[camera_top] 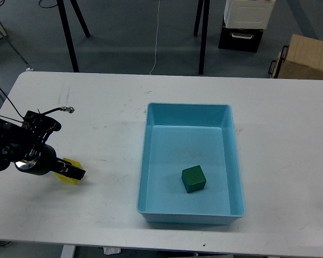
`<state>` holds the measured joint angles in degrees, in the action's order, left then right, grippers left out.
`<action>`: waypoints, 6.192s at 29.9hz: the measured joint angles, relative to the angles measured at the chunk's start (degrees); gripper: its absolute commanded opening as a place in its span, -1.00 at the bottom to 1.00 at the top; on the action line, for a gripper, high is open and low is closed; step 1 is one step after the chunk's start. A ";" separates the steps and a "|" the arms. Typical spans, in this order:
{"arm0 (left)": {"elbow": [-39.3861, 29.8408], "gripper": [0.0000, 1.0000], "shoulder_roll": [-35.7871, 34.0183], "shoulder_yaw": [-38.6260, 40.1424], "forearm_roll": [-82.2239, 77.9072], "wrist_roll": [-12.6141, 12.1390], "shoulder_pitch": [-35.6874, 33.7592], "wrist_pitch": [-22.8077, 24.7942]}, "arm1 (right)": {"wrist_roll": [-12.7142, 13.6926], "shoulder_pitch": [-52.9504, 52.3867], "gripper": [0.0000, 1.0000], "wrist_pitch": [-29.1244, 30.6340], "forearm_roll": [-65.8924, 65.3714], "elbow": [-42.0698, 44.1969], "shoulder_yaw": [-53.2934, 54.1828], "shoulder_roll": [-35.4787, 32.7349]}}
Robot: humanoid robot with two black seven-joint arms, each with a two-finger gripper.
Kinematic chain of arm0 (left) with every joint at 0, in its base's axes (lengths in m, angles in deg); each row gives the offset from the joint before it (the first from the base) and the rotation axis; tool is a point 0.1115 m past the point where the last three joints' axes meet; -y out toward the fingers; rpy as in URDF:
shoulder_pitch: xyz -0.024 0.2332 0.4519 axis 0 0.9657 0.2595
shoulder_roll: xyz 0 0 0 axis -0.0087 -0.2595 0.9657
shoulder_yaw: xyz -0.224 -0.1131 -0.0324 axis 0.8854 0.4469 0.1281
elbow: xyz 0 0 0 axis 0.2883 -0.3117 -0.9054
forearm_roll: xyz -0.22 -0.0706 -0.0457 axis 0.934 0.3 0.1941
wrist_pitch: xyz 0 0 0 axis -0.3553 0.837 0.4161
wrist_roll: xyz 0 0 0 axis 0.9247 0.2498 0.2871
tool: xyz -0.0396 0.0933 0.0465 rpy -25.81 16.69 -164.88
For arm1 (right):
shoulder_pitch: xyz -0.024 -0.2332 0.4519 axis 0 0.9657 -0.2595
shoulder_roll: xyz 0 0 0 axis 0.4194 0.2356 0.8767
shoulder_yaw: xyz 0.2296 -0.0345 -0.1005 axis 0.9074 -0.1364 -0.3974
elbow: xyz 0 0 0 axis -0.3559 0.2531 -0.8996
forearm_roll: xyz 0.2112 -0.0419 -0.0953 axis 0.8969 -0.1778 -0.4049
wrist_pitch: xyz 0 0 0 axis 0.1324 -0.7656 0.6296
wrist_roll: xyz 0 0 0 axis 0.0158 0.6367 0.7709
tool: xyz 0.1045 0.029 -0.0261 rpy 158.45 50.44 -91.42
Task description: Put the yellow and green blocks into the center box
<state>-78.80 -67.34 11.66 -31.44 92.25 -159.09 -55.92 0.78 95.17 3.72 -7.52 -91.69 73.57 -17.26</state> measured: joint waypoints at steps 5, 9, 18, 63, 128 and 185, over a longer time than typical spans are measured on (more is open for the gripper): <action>-0.18 -0.29 -0.15 0.02 -0.69 -0.05 -0.02 0.00 | 0.00 0.00 1.00 0.00 0.00 0.00 0.00 0.00; -0.64 -0.83 -0.15 0.02 -1.13 -1.02 -0.06 0.00 | 0.00 0.00 1.00 0.00 0.00 0.00 0.00 0.00; -4.79 -1.00 -3.87 1.36 -1.76 -3.53 -1.53 0.01 | 0.00 0.17 1.00 0.00 0.00 0.25 0.00 0.03; 3.27 0.65 37.28 1.25 15.32 -1.74 -17.33 0.00 | -0.18 -0.83 1.00 0.00 -2.88 3.85 0.19 0.09; 11.71 0.94 31.04 20.76 20.83 5.11 -10.90 0.01 | -0.14 -0.83 1.00 0.00 -2.90 3.65 0.10 0.62; -25.58 1.00 39.64 106.35 67.26 -5.01 95.57 0.00 | -0.27 2.01 1.00 0.00 -10.61 -1.42 -3.60 8.77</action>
<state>-104.37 -27.70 118.01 35.82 87.23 -63.52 -55.92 0.51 97.19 3.72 -18.13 -93.11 69.97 -8.48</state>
